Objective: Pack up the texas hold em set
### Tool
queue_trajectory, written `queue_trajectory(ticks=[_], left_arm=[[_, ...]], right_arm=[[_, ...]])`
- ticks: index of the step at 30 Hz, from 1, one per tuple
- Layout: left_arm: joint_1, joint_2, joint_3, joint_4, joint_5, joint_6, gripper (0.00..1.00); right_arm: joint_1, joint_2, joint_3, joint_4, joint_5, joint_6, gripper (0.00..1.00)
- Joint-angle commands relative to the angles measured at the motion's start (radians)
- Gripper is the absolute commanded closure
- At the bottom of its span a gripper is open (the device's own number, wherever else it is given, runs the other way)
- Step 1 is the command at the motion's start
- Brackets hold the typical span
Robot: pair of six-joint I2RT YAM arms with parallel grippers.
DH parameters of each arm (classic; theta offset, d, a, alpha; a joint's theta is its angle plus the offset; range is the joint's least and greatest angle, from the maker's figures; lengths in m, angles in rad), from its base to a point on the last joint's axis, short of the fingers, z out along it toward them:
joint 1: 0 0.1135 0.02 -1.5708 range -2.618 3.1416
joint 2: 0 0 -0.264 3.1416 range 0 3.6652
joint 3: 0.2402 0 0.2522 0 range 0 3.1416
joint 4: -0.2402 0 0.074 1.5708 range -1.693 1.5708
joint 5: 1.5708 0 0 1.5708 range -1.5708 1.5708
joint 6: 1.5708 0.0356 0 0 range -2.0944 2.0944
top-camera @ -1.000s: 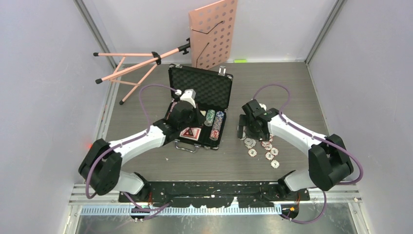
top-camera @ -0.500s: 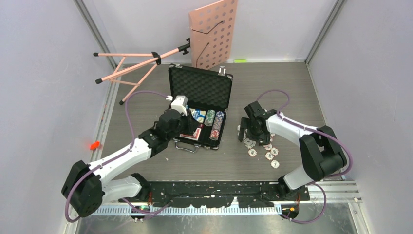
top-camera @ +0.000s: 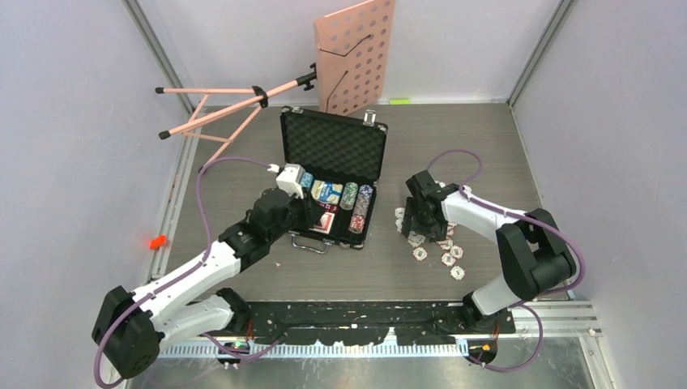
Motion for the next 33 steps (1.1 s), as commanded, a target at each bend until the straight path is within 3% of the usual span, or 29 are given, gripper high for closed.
queue_trajectory(ticks=[1, 17, 20, 23, 25, 33], left_arm=[[0.005, -0.034, -0.015, -0.003, -0.017, 0.027, 0.75], [0.005, -0.092, -0.040, -0.035, -0.047, 0.040, 0.75], [0.005, -0.095, -0.041, -0.034, -0.047, 0.040, 0.75], [0.005, -0.093, -0.041, -0.037, -0.044, 0.039, 0.75], [0.005, -0.095, -0.039, -0.042, -0.043, 0.038, 0.75], [0.005, -0.106, -0.043, -0.044, -0.047, 0.036, 0.75]], right_arm=[[0.019, 0.023, -0.052, 0.042, -0.006, 0.032, 0.28], [0.125, 0.036, -0.028, 0.011, 0.010, 0.048, 0.47], [0.125, 0.021, -0.031, 0.004, 0.023, 0.052, 0.47], [0.125, 0.017, -0.029, -0.007, 0.036, 0.054, 0.33], [0.125, 0.015, -0.032, -0.009, 0.038, 0.058, 0.30], [0.125, 0.064, -0.036, 0.004, 0.052, 0.049, 0.37]])
